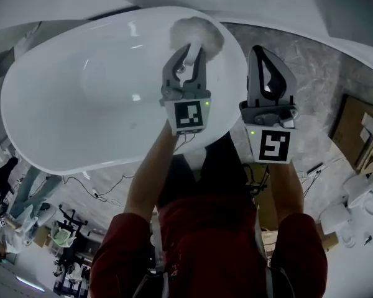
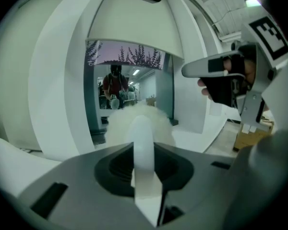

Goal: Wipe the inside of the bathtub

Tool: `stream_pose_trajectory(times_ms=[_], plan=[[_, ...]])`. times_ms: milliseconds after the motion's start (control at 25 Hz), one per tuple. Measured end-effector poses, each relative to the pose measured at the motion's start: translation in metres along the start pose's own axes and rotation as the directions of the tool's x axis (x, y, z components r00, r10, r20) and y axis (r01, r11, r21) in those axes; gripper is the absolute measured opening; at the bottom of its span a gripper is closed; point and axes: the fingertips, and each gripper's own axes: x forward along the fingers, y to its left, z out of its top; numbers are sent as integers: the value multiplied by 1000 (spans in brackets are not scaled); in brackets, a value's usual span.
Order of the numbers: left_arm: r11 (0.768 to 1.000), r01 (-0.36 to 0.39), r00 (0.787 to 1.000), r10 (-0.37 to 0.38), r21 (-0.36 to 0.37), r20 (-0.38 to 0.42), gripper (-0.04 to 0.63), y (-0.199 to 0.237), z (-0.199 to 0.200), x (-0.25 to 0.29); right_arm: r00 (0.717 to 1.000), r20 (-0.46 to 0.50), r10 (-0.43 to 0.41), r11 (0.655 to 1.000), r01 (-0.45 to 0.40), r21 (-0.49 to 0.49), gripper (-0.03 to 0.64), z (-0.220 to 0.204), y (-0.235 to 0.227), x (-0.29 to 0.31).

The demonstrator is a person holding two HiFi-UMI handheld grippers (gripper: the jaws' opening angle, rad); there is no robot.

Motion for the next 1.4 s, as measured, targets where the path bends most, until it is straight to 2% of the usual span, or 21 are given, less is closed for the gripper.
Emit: stream_pose_trajectory(times_ms=[240, 360, 560, 720, 920, 1040, 1240, 1400], plan=[[1000, 6, 1000, -5, 20, -19, 94, 7, -78, 62, 999, -29, 22, 999, -21, 39, 12, -65, 8, 23], [1000, 7, 1000, -7, 16, -8, 94, 11, -102, 91, 999, -41, 20, 997, -17, 69, 12, -93, 7, 33], [998, 17, 996, -22, 58, 88, 94, 7, -115, 102, 998, -40, 45, 997, -42, 62, 12, -113, 16, 44], [997, 34, 997, -38, 63, 71, 94, 6, -134, 104, 997, -48, 54, 996, -51, 73, 12, -134, 22, 54], [998, 38, 994, -43, 54, 96, 94, 8, -148, 108, 997, -54, 62, 994, -57, 90, 12, -149, 32, 57], [1000, 23, 997, -25, 20, 67, 94, 11, -177, 116, 996, -50, 77, 993, -72, 97, 12, -160, 41, 61], [1000, 6, 1000, -6, 26, 7, 94, 19, -230, 130, 992, -42, 119, 988, -113, 109, 12, -181, 61, 77], [1000, 7, 997, -6, 16, -72, 94, 23, -283, 138, 988, -39, 149, 982, -143, 127, 12, -193, 79, 87]])
